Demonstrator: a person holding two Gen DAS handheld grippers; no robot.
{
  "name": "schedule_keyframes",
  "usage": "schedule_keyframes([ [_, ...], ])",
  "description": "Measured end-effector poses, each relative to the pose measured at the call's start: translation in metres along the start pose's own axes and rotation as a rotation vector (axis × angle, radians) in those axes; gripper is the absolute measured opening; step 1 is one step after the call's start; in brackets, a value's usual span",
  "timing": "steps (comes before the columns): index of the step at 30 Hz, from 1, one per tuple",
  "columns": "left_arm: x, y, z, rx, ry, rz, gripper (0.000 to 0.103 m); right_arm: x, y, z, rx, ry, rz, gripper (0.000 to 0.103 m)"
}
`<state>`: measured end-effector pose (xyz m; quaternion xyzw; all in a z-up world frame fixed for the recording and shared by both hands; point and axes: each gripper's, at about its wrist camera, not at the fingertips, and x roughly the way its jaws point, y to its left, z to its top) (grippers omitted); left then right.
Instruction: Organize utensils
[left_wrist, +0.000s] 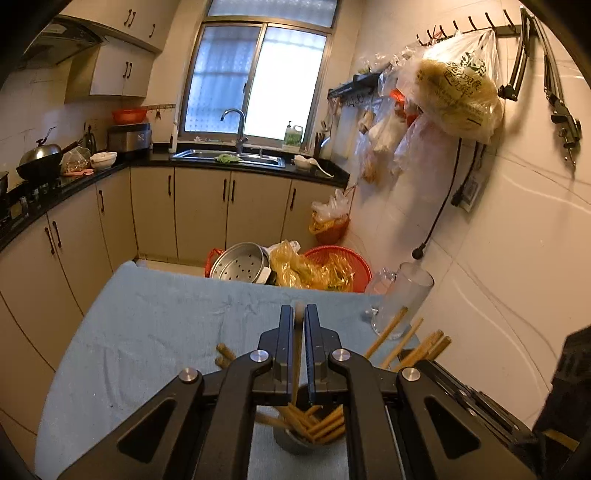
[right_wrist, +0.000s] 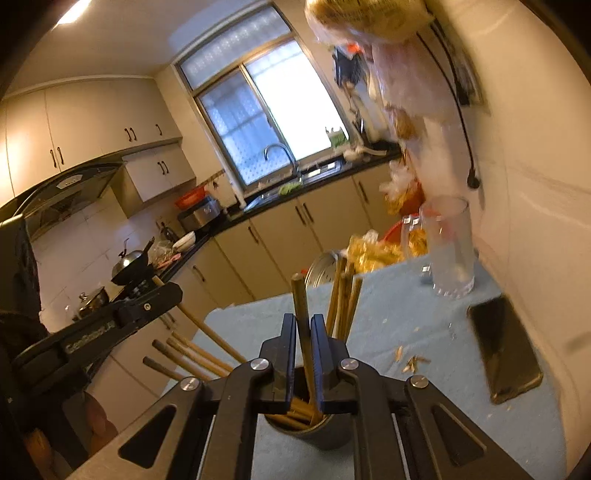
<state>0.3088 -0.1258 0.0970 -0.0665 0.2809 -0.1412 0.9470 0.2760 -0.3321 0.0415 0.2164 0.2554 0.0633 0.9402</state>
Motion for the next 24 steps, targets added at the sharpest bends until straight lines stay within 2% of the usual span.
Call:
schedule_keyframes([
  [2, -0.009, 0.001, -0.001, 0.007, -0.004, -0.005, 0.015, -0.001, -0.003, -0.001, 0.023, 0.022, 0.003, 0.012],
  [4, -0.023, 0.004, -0.002, 0.002, -0.008, -0.007, 0.038, -0.008, -0.005, -0.001, 0.039, 0.025, 0.017, 0.014],
  [8, -0.073, 0.011, -0.009, 0.014, -0.063, 0.006, 0.049, -0.045, 0.003, -0.001, 0.026, -0.003, 0.013, 0.02],
  [10, -0.104, 0.015, -0.019, 0.035, -0.078, 0.041, 0.062, -0.068, 0.009, -0.007, 0.01, -0.004, 0.011, 0.033],
  [12, -0.137, 0.021, -0.034, 0.052, -0.109, 0.074, 0.064, -0.096, 0.019, -0.018, -0.026, 0.0, 0.009, 0.036],
  [14, -0.164, 0.025, -0.05, 0.068, -0.113, 0.119, 0.071, -0.119, 0.027, -0.03, -0.056, 0.015, 0.002, 0.043],
  [15, -0.178, 0.027, -0.059, 0.072, -0.112, 0.136, 0.074, -0.132, 0.032, -0.038, -0.074, 0.023, -0.002, 0.054],
  [16, -0.194, 0.03, -0.072, 0.074, -0.105, 0.154, 0.075, -0.143, 0.035, -0.044, -0.087, 0.025, -0.005, 0.06],
  [21, -0.241, 0.036, -0.115, 0.093, -0.058, 0.207, 0.077, -0.199, 0.054, -0.083, -0.153, 0.038, -0.041, 0.065],
  [24, -0.261, 0.04, -0.132, 0.071, -0.051, 0.209, 0.077, -0.23, 0.065, -0.104, -0.176, 0.021, -0.056, 0.066],
])
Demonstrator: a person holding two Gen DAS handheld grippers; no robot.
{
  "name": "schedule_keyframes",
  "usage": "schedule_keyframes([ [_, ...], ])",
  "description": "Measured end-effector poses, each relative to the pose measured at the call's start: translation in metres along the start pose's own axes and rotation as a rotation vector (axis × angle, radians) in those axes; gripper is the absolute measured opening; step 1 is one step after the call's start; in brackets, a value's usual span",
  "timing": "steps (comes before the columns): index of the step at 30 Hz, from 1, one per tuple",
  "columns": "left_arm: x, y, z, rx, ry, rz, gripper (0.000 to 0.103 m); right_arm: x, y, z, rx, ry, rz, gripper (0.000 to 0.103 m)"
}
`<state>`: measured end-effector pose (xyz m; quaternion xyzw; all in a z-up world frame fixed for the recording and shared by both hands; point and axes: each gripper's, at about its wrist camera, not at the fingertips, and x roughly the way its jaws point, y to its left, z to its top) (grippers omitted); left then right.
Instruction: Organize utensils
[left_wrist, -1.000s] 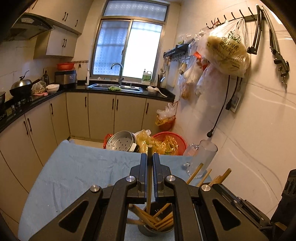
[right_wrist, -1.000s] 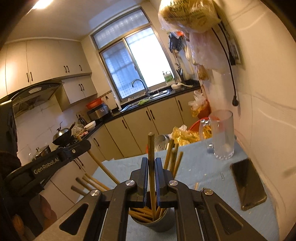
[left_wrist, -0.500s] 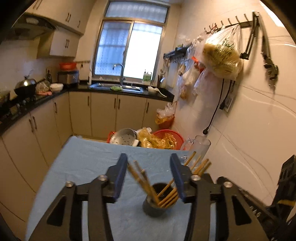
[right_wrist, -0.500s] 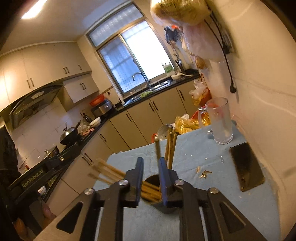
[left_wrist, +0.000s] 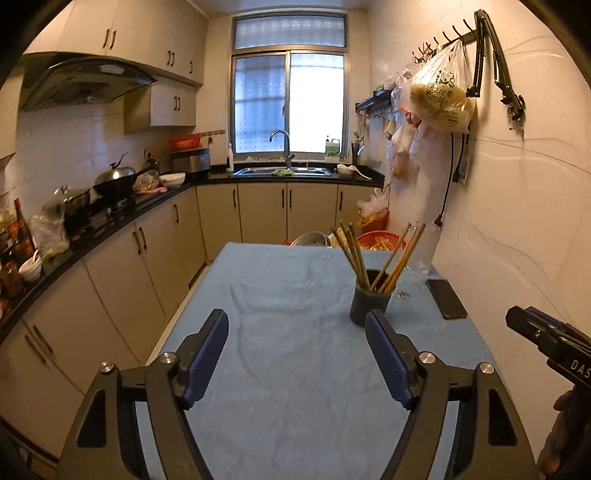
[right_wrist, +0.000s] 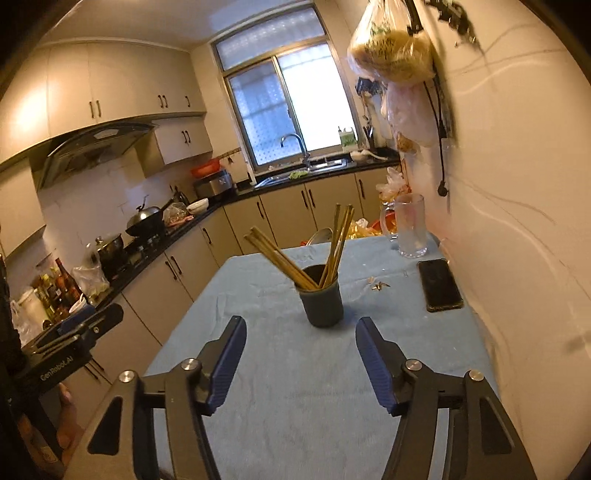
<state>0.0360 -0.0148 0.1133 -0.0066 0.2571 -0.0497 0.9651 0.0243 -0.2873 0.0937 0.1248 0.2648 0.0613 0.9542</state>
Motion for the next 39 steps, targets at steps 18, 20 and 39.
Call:
schedule_keyframes([
  [18, -0.049, -0.005, -0.029, 0.026, -0.005, 0.082, 0.082, -0.063, 0.034, -0.024, -0.078, -0.064, 0.0, 0.069],
  [20, -0.05, -0.006, -0.03, 0.027, -0.002, 0.086, 0.082, -0.065, 0.036, -0.025, -0.086, -0.066, 0.0, 0.069],
  [39, -0.053, -0.005, -0.03, 0.009, 0.004, 0.109, 0.084, -0.075, 0.029, -0.029, -0.073, -0.093, 0.011, 0.069],
])
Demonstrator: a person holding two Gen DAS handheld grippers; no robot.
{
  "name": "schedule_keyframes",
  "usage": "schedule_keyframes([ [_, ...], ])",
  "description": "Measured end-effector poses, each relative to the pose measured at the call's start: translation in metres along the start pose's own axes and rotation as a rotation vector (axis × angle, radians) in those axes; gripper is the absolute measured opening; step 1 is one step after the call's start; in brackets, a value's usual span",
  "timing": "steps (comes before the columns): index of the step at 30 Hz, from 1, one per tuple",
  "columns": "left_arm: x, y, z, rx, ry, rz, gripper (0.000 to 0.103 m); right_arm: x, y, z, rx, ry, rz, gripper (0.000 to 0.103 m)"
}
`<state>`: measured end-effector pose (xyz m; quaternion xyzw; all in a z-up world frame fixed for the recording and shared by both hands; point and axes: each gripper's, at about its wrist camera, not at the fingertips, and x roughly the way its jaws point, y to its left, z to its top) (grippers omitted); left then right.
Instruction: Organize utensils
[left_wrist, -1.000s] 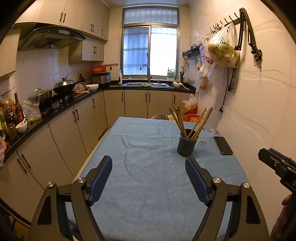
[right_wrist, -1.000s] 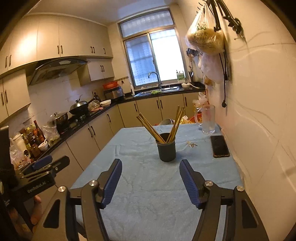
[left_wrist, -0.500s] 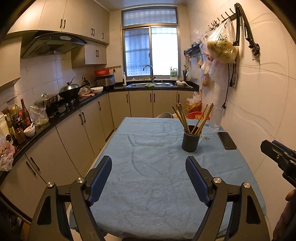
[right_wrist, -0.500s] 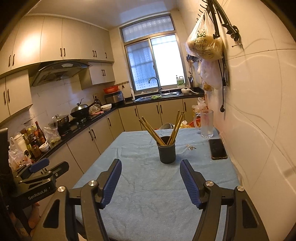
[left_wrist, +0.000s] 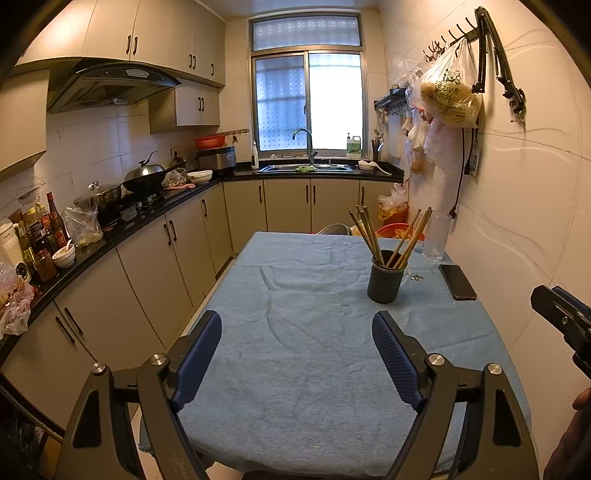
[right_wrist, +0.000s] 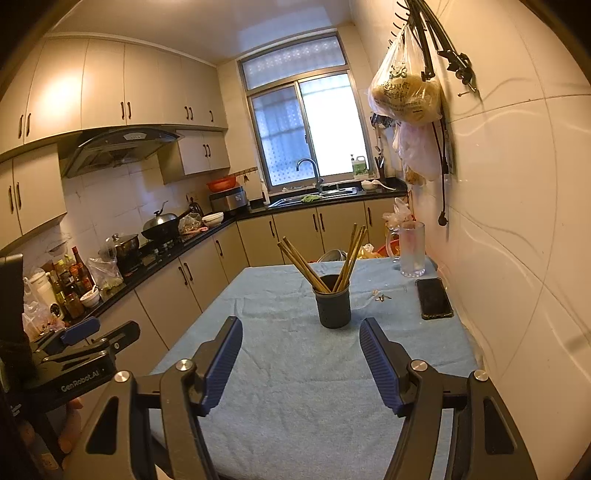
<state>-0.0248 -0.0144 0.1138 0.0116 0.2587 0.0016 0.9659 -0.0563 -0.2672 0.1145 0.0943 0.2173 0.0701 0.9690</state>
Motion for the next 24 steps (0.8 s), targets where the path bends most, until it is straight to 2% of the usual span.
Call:
schedule_keyframes([
  [24, 0.0043, 0.0034, -0.0021, -0.004, 0.008, -0.002, 0.086, 0.0015, 0.0055, -0.0039, -0.005, 0.003, -0.017, 0.07],
])
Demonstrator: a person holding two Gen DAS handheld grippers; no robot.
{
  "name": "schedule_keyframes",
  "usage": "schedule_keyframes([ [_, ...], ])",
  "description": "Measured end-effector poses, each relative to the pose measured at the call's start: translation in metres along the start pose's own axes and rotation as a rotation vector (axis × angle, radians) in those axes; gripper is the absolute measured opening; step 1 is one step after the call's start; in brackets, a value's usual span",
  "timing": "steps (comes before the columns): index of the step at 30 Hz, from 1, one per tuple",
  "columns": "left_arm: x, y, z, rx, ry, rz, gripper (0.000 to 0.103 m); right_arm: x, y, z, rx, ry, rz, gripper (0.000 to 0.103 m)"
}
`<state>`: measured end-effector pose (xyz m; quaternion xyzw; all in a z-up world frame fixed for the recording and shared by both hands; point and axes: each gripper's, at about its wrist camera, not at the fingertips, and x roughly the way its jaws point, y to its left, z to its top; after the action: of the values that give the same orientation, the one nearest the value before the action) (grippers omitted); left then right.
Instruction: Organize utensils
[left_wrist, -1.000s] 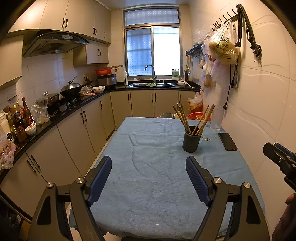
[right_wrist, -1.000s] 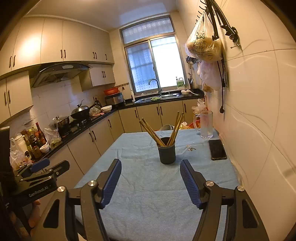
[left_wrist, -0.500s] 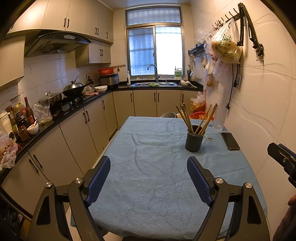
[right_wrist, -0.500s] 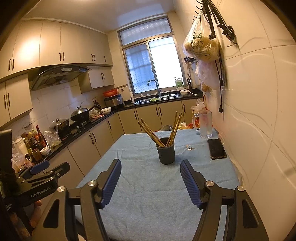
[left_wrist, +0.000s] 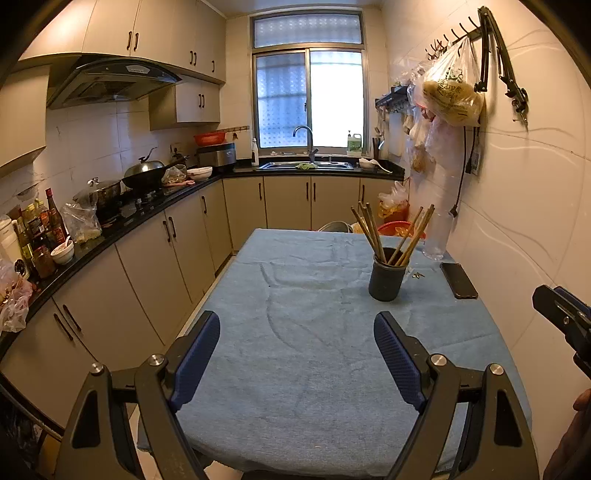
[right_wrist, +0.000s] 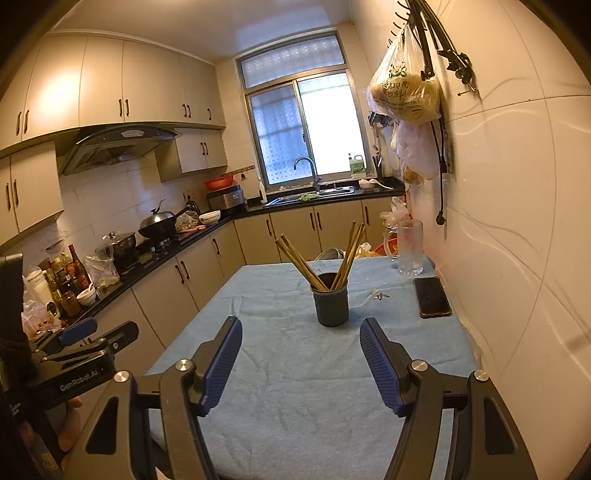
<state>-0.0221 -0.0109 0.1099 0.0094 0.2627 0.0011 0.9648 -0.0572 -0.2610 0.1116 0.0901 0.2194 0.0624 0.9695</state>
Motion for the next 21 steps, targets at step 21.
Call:
schedule_keyframes([
  [21, 0.018, -0.007, 0.0, 0.035, 0.035, 0.006, 0.086, 0.016, -0.005, 0.002, 0.02, 0.009, -0.019, 0.07],
])
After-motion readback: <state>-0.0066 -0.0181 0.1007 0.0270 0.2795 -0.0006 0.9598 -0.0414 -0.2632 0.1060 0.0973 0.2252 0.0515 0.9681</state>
